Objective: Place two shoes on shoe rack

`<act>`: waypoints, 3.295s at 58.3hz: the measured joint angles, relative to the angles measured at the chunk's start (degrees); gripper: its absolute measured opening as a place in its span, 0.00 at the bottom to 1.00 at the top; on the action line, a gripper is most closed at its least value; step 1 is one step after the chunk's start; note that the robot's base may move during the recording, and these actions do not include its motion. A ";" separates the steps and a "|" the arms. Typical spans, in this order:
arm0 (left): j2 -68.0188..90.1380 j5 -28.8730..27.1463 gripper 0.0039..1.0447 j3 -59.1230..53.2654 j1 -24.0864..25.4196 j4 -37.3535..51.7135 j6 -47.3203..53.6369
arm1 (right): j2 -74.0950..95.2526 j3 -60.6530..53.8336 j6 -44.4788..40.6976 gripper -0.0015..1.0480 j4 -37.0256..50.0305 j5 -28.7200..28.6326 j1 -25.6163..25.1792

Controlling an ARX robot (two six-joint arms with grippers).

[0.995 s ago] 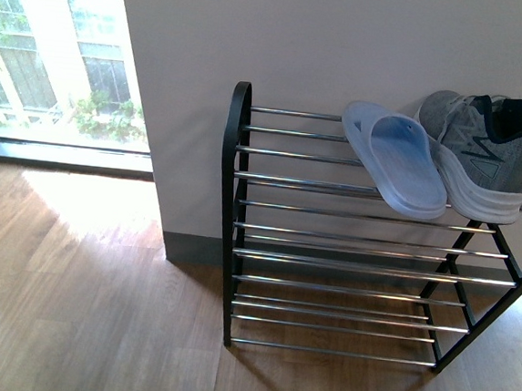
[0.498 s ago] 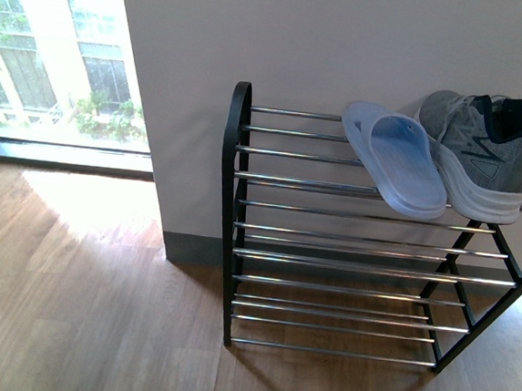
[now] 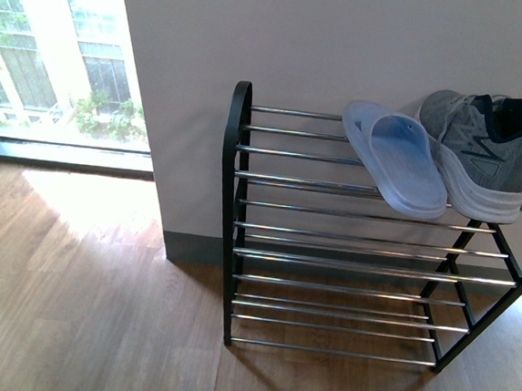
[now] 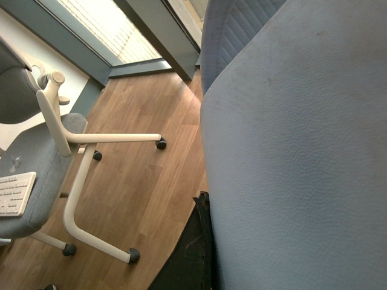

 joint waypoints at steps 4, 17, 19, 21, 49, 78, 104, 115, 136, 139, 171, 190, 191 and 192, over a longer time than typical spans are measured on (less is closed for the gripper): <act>0.00 0.04 0.02 0.00 0.00 0.00 0.00 | -0.02 -0.02 0.00 0.50 0.00 0.00 0.00; 0.00 0.02 0.02 0.00 0.00 0.00 0.00 | -0.02 -0.02 0.28 0.53 0.00 0.00 0.00; 0.00 0.02 0.02 0.00 0.00 0.00 0.00 | -0.02 -0.02 0.28 0.48 0.00 0.00 0.00; 0.00 0.02 0.02 0.00 0.00 0.00 0.00 | -0.02 0.00 0.28 0.43 0.00 0.00 0.00; 0.00 -0.28 0.02 0.00 0.33 0.00 0.00 | -0.09 0.00 0.28 0.92 -0.07 -0.13 -0.02; 33.35 21.77 0.02 44.74 -10.05 -13.55 -19.06 | -0.15 -0.02 0.39 0.91 -0.13 0.09 0.00; 70.27 17.62 0.02 92.11 -13.92 -40.74 -3.85 | -0.15 -0.02 0.39 0.91 -0.13 0.02 0.00; 73.68 18.99 0.23 97.11 -14.12 -41.79 -2.71 | -0.15 -0.02 0.39 0.91 -0.13 0.02 0.00; 54.49 20.44 0.83 78.79 -15.10 -31.76 -9.57 | -0.15 -0.02 0.39 0.91 -0.13 0.04 0.00; 48.65 19.37 0.93 74.82 -15.08 -29.94 -10.12 | -0.15 -0.02 0.39 0.91 -0.13 0.04 0.00; 18.62 25.92 0.05 12.55 -5.55 31.50 -14.40 | -0.15 -0.02 0.39 0.91 -0.13 0.02 0.00; 3.89 30.23 0.01 -5.62 -1.16 33.86 -14.58 | -0.15 0.00 0.39 0.91 -0.13 0.02 0.00; 3.50 30.29 0.01 -5.97 -1.09 33.86 -14.60 | -0.15 -0.02 0.39 0.91 -0.13 0.02 0.00; 2.71 30.45 0.01 -6.67 -0.92 33.83 -14.58 | -0.15 0.00 0.39 0.91 -0.13 0.02 0.00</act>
